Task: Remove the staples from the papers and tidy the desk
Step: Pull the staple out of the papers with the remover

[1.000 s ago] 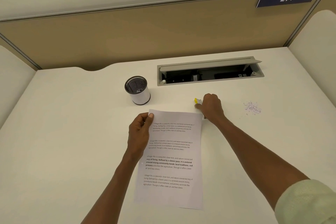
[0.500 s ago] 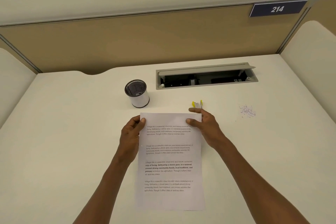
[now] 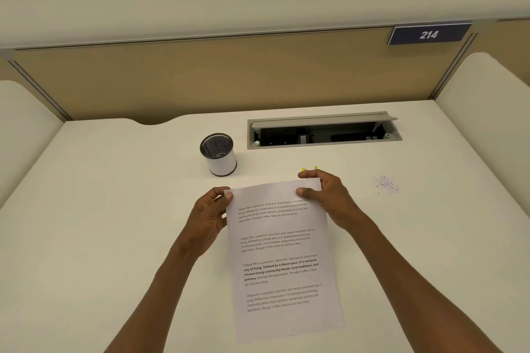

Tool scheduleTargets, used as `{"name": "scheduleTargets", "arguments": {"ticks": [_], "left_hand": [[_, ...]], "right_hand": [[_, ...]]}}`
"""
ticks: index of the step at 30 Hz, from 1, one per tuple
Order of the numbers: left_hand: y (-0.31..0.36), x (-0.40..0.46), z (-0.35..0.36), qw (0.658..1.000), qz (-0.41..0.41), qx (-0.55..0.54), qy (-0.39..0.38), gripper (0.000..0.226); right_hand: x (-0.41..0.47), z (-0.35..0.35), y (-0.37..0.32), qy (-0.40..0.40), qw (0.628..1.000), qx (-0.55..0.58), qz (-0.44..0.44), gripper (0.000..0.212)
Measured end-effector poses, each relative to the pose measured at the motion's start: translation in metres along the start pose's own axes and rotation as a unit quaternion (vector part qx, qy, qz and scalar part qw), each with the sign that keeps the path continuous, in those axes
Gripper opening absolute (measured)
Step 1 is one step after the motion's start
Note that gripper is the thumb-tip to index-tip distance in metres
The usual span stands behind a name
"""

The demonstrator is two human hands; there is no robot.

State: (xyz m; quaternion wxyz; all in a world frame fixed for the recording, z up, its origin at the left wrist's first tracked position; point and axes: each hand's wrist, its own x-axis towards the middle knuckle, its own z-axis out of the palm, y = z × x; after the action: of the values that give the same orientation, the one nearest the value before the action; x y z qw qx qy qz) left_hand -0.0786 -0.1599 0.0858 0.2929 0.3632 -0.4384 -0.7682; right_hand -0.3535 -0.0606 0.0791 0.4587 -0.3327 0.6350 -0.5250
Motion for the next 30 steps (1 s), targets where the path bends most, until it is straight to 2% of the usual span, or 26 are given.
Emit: {"name": "scheduleTargets", "arguments": {"ticks": [15, 18, 21, 27, 30], "left_hand": [[0.0027, -0.0027, -0.0023, 0.998, -0.023, 0.014, -0.060, 0.072], [0.0049, -0.0031, -0.0005, 0.997, -0.016, 0.035, -0.064, 0.056], [0.0040, -0.0032, 0.0030, 0.996, 0.005, 0.079, -0.036, 0.011], [0.0024, -0.0012, 0.0055, 0.995, 0.006, 0.099, -0.004, 0.010], [0.0027, -0.0006, 0.0057, 0.995, 0.002, 0.096, -0.017, 0.010]], "right_hand": [[-0.0013, 0.0014, -0.0074, 0.004, 1.000, -0.022, -0.003, 0.030], [0.0009, 0.0008, -0.0063, 0.012, 1.000, -0.020, -0.006, 0.029], [0.0022, 0.0011, -0.0066, 0.011, 1.000, -0.024, -0.011, 0.028], [0.0031, 0.0018, -0.0077, 0.017, 0.999, -0.025, -0.009, 0.026], [0.0032, 0.0012, -0.0076, 0.019, 0.999, -0.032, -0.005, 0.027]]}}
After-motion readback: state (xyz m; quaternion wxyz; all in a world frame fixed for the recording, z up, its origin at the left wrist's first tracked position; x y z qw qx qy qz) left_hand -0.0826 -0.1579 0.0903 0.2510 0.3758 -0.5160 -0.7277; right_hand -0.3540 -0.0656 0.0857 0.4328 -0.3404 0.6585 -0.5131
